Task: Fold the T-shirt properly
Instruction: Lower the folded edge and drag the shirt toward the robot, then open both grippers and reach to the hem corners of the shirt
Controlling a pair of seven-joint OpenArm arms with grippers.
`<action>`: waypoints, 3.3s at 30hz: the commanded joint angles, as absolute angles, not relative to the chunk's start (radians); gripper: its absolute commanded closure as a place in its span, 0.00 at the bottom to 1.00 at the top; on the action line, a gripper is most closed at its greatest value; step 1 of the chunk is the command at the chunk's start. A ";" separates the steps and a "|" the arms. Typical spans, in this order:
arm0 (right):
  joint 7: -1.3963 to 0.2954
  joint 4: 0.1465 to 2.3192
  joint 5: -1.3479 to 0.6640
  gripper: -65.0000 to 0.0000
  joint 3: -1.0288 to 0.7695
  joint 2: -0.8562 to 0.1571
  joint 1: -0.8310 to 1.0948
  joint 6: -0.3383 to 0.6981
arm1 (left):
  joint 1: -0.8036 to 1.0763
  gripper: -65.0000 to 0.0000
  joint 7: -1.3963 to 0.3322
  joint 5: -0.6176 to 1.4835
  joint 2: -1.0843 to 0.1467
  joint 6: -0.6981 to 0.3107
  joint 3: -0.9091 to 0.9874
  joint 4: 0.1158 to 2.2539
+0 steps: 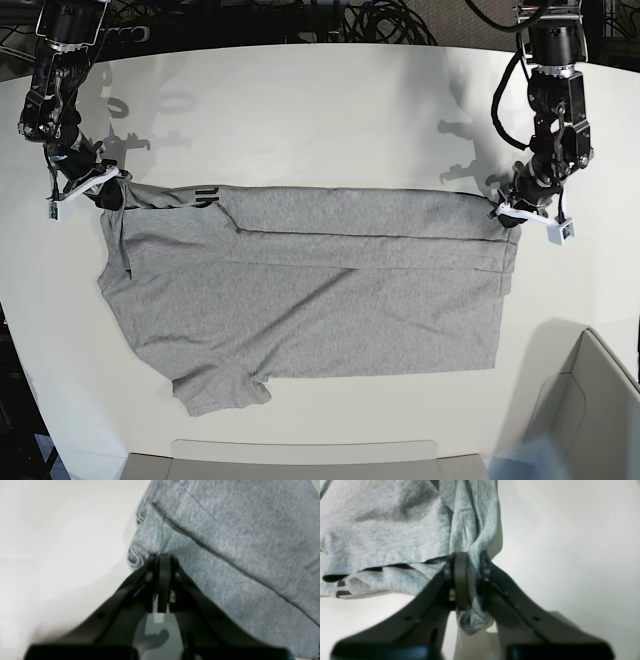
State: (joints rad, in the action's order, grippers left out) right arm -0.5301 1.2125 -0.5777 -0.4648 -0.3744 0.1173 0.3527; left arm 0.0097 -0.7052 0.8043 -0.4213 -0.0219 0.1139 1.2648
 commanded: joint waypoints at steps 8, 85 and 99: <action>-0.573 1.265 -0.561 1.00 -0.530 -0.420 0.223 0.349 | 0.148 1.00 -0.819 0.777 -0.433 0.001 0.125 1.438; -0.648 1.219 -0.104 0.62 -0.265 -0.282 -0.288 0.348 | 0.104 0.95 -1.041 0.774 -0.429 0.002 0.222 1.785; -0.656 1.310 -0.035 0.62 -0.271 -0.283 -0.065 0.348 | 0.102 0.95 -1.013 0.774 -0.430 0.002 0.222 1.755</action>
State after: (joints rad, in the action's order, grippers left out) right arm -0.6285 1.3037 -0.0475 -0.2691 -0.2733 -0.0532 0.3412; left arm 0.1158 -1.0275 0.7628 -0.4152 0.0029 0.2169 1.7397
